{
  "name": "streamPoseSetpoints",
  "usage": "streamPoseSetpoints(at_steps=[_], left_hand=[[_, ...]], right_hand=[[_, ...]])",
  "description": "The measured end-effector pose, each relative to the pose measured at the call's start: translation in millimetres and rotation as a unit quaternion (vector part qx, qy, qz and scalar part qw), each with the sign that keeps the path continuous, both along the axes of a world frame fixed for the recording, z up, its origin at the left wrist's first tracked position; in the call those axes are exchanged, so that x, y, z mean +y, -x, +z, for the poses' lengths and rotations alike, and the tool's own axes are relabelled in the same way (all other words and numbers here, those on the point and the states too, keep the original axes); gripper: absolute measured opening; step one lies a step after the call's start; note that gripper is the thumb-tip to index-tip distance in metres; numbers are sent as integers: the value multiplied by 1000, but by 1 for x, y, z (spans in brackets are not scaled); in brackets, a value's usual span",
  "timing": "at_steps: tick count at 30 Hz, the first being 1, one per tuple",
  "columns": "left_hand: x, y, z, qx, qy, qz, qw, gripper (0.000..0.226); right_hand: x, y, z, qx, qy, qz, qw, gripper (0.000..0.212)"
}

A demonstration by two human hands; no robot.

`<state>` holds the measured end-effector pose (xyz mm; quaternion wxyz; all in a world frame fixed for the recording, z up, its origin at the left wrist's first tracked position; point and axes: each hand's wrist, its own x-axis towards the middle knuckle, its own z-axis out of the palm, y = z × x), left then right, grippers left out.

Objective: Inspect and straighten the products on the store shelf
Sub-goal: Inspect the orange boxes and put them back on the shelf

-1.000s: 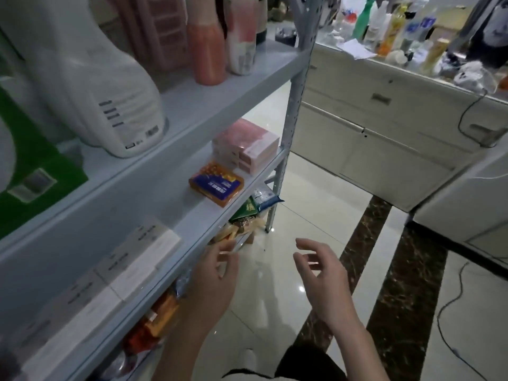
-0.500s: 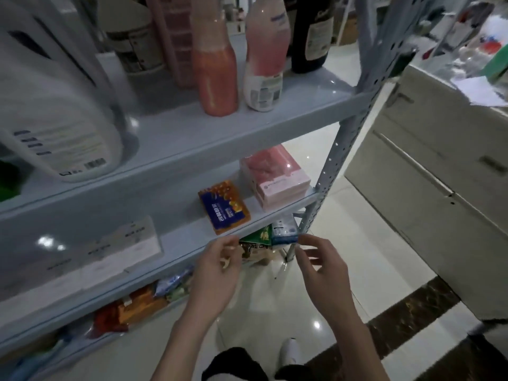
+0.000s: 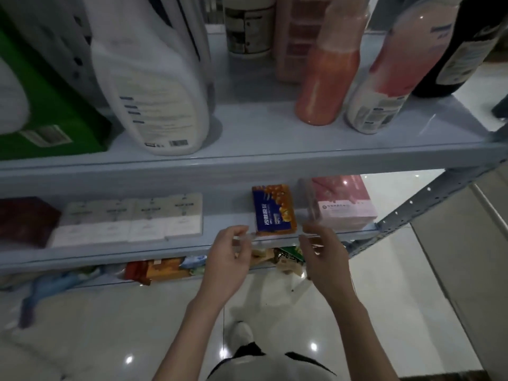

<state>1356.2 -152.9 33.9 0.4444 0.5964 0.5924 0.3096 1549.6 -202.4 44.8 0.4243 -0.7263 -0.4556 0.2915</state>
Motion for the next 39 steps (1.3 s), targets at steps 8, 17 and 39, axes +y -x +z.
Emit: streamPoseSetpoints(at_steps=[8, 17, 39], left_hand=[[18, -11, -23, 31, 24, 12, 999, 28], [67, -69, -67, 120, 78, 14, 990, 33], [16, -83, -57, -130, 109, 203, 964, 25]], right_hand=[[31, -8, -37, -66, 57, 33, 996, 31], [87, -19, -88, -106, 143, 43, 983, 36], [78, -32, -87, 166, 53, 44, 984, 25]])
